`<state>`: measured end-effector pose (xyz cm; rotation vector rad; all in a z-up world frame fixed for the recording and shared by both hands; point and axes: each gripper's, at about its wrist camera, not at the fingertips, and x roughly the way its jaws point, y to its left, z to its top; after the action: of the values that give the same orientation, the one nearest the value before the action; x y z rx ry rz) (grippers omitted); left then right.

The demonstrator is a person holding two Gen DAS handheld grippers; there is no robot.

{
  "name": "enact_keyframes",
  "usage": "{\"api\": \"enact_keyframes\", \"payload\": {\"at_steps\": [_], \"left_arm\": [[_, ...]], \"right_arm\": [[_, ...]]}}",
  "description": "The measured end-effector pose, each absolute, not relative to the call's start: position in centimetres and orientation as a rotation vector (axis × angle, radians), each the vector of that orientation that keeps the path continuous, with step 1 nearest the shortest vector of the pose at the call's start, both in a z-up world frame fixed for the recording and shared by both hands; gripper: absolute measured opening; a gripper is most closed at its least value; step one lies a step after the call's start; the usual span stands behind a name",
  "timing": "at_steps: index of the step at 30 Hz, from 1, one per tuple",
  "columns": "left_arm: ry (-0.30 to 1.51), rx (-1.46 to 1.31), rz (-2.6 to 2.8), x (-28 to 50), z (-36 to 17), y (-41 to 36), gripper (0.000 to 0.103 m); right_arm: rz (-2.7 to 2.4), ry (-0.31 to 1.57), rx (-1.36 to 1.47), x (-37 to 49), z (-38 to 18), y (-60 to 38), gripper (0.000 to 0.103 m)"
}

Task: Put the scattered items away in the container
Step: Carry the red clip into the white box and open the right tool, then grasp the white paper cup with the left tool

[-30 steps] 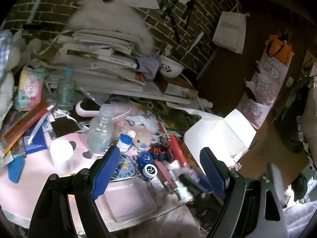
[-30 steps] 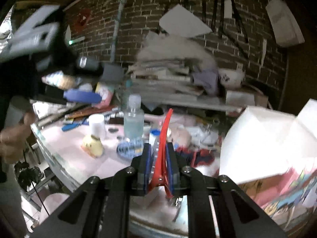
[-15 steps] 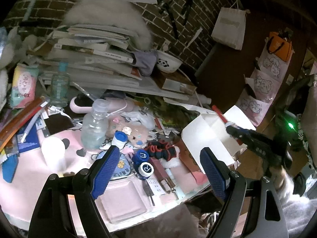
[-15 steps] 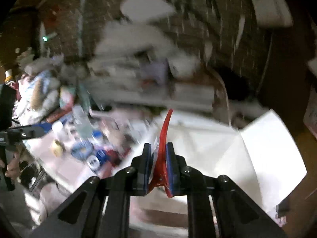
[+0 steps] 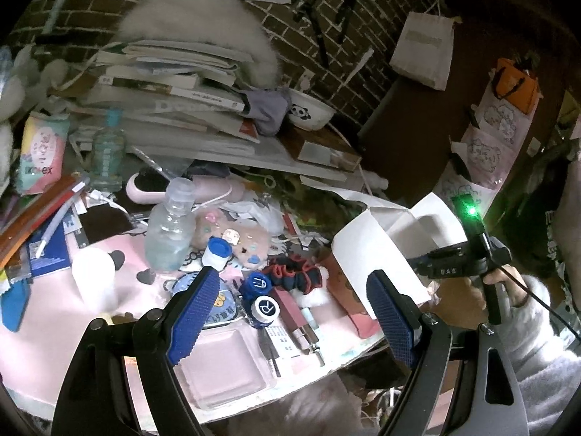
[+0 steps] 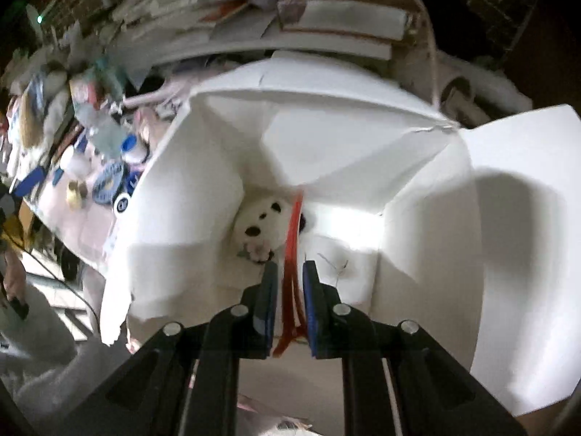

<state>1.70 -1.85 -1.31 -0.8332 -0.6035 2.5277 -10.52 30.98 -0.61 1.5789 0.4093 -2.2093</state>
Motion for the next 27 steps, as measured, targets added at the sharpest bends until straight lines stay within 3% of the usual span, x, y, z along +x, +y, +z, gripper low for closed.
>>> {"api": "enact_keyframes", "payload": {"at_steps": [10, 11, 14, 20, 24, 27], "left_arm": [[-0.594, -0.855, 2.541, 1.8, -1.5, -2.1, 0.081], [-0.595, -0.856, 2.542, 1.8, -1.5, -2.1, 0.081], [-0.587, -0.862, 2.546, 1.7, -1.8, -2.1, 0.081], [-0.548, -0.889, 2.585, 1.5, -2.9, -2.4, 0.081], [-0.554, -0.913, 2.603, 1.4, -3.8, -3.1, 0.08], [-0.549, -0.922, 2.627, 1.4, -4.3, -3.7, 0.08]], "right_arm": [[-2.216, 0.415, 1.566, -9.9, -0.2, 30.3, 0.013], [-2.229, 0.407, 1.552, -9.8, 0.1, 30.3, 0.019], [-2.303, 0.393, 1.448, -8.7, 1.6, 30.0, 0.056], [-2.456, 0.464, 1.167, -5.9, 4.3, 27.2, 0.059], [-2.441, 0.4, 1.009, -3.9, 5.6, 24.5, 0.075], [-2.426, 0.351, 0.872, -1.8, 6.0, 22.5, 0.076]]}}
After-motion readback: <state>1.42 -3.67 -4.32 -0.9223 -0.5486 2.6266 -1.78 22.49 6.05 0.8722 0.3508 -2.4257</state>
